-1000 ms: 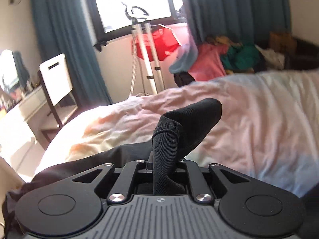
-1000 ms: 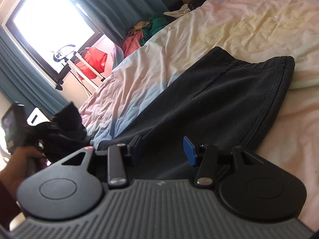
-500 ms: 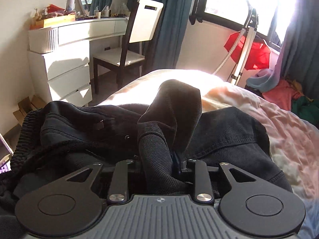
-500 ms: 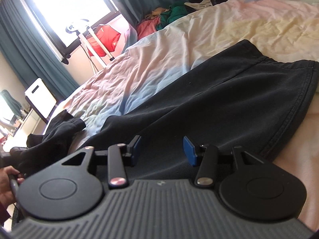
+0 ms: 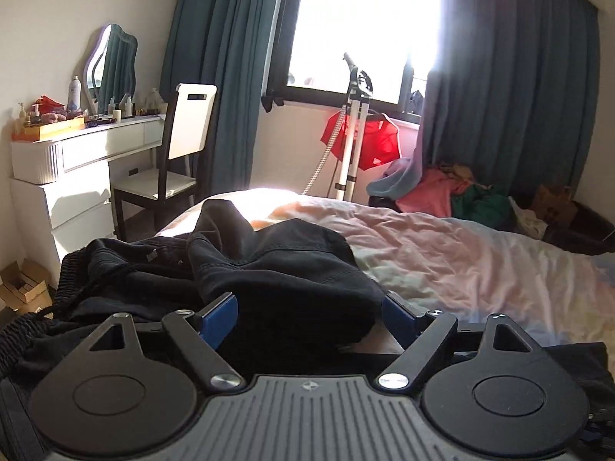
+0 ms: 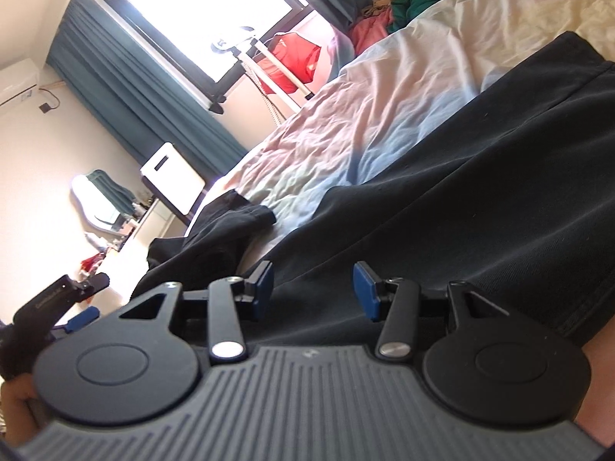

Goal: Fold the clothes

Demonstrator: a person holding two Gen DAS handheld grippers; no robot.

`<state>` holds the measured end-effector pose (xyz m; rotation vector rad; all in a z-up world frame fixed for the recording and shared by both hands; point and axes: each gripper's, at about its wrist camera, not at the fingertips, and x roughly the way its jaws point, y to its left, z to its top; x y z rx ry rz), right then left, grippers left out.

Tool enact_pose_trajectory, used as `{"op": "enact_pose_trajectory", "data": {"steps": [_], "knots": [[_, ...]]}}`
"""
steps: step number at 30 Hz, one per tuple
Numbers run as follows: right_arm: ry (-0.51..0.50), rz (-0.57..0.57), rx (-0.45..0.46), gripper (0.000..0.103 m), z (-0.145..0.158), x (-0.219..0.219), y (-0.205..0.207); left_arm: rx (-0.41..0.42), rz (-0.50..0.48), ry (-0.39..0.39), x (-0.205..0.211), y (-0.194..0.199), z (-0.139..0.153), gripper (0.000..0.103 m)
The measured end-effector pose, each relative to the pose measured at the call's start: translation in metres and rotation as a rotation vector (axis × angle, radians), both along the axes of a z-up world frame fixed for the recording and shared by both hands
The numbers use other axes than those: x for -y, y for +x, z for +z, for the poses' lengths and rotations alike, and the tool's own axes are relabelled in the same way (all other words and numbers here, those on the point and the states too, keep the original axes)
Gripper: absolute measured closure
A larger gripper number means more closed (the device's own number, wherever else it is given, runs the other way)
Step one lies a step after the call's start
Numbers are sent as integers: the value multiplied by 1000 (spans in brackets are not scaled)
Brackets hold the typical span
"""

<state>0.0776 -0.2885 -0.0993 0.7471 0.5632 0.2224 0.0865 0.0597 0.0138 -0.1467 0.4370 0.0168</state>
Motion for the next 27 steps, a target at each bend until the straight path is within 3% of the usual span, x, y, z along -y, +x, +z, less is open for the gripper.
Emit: {"op": "enact_pose_trajectory", "data": {"steps": [5,10,13,18,23,24,25,26,27], "knots": [[125,84,-65,53,-2,-14,14,49,-70,-73,5,-19,-11,19],[319,158,-131,53,-7,-57,86,140,22,-27,-16,-15,-21,17],[423,177,-155,53,-15,-92,141,141,61,-70,-37,-10,-31,16],[435,39,-240,53,-37,-139,215,83,47,-154,-62,9,-52,16],[465,-42,-245,54,-54,-157,258,42,29,-234,-75,24,-70,16],[434,-57,-230,57,-50,-158,263,34,26,-237,-74,27,-72,16],[404,-73,-214,78,-45,-160,267,27,24,-238,-74,29,-75,16],[372,-89,-197,91,-40,-161,271,22,23,-240,-72,29,-76,16],[332,-112,-170,96,-30,-160,271,21,21,-238,-71,29,-76,16]]}}
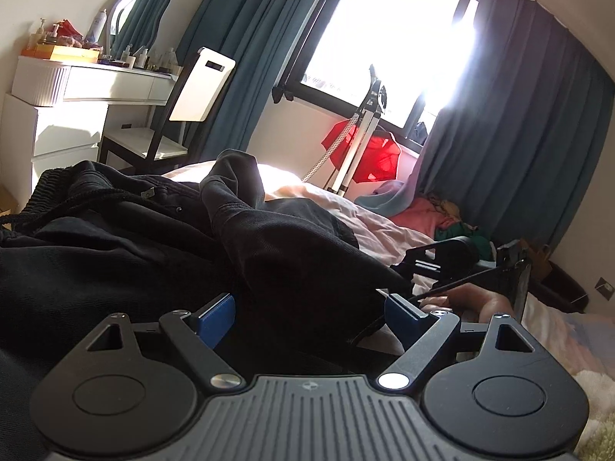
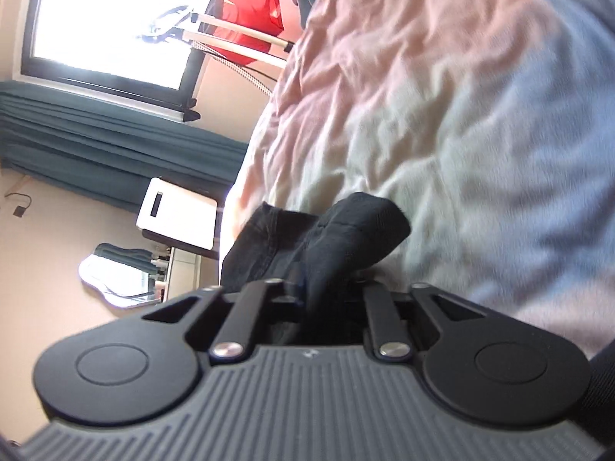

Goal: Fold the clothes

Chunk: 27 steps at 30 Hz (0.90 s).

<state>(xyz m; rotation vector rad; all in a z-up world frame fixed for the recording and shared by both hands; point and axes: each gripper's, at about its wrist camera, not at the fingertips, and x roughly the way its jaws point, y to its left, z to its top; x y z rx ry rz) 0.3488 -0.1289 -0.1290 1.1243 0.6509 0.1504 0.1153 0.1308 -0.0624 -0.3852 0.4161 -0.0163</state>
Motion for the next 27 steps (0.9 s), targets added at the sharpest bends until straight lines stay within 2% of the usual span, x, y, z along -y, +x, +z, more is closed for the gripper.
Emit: {"op": "enact_pose_trajectory", "data": {"steps": [3,5,8,12,16,18,20,24,27], "knots": [[-133,-47,69,97,34,15,-1,1,-9,12,4,-2,0,16],[-207,-83,98,97,53,44,-4,6,-18,27,7,-5,2,16],[-278,-175,118,97,77,111,-13,7,-40,54,16,-8,3,16],[-385,-331,114,97,94,212,-29,4,-81,98,30,-9,2,16],[-499,-452,43,97,85,299,-41,-17,-110,140,43,-4,-5,16],[-591,-484,-17,98,76,331,-43,-31,-116,155,48,0,-9,16],[-608,-478,-36,98,67,356,-46,-40,-115,173,53,2,-12,16],[-682,-433,-13,98,58,379,-48,-58,-118,182,58,6,-15,16],[-666,-422,-15,98,43,388,-53,-61,-124,207,65,7,-16,16]]}}
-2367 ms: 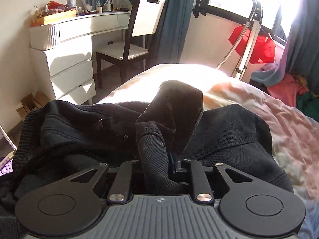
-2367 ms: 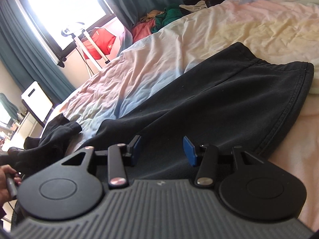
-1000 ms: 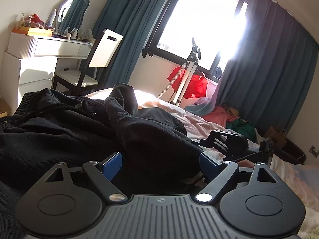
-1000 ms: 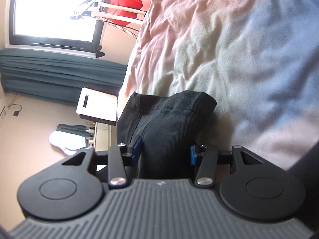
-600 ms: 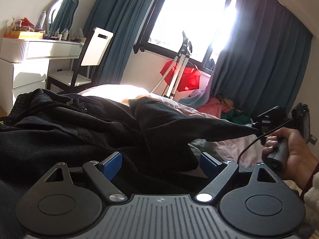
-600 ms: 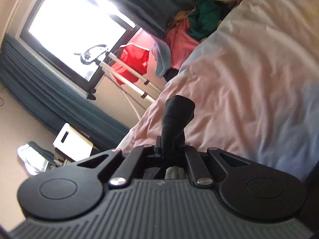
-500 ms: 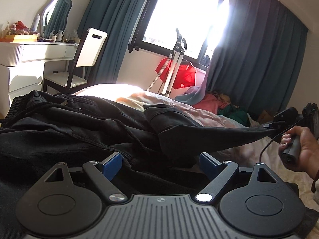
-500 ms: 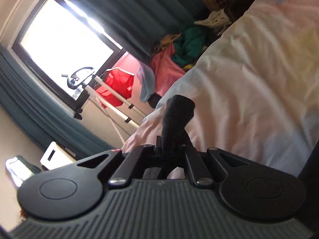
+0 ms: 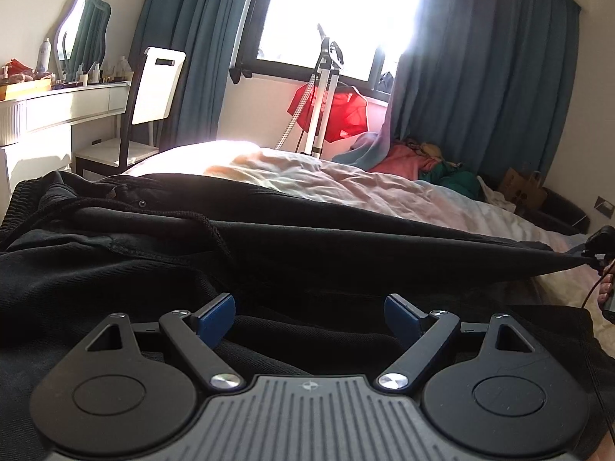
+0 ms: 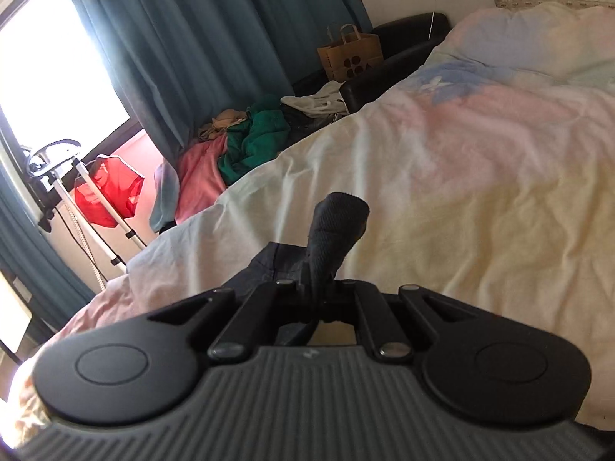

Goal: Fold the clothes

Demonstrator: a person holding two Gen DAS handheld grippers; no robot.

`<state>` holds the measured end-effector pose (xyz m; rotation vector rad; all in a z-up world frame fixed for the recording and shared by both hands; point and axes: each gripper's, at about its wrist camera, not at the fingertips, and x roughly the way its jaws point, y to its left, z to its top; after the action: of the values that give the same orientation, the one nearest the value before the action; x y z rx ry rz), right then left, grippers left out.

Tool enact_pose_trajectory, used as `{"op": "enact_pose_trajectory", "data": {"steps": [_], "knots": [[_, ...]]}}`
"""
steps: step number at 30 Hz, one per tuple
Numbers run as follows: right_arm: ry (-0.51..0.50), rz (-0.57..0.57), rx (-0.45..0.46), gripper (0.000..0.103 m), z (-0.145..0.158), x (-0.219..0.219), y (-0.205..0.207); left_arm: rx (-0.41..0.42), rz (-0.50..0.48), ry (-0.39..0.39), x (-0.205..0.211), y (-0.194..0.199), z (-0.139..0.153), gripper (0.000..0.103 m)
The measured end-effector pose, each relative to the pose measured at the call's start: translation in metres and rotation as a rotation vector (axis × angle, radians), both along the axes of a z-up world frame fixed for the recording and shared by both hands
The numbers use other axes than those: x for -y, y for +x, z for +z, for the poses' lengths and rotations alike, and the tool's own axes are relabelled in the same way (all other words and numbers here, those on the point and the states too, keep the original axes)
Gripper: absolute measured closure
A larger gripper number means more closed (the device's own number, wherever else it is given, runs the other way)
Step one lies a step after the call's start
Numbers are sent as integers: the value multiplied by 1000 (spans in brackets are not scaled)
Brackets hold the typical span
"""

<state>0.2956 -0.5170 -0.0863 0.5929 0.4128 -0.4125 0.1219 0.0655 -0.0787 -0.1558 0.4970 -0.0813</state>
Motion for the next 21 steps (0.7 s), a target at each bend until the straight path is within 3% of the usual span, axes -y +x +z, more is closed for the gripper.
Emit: {"op": "enact_pose_trajectory", "data": {"steps": [9,12,17,21], "knots": [[148,-6,-23,98,-72,16,-41,-1,-51,85,26,-3,-7,16],[205,-3,-1,97,-82,19,-51,-5,-56,87,28,-3,-9,16],[272,13,-3,92,-75,27,-59,-1,-37,91,30,-2,-5,16],[121,70,-103,86,-43,12,-76,47,-41,134,33,-12,8,16]]}}
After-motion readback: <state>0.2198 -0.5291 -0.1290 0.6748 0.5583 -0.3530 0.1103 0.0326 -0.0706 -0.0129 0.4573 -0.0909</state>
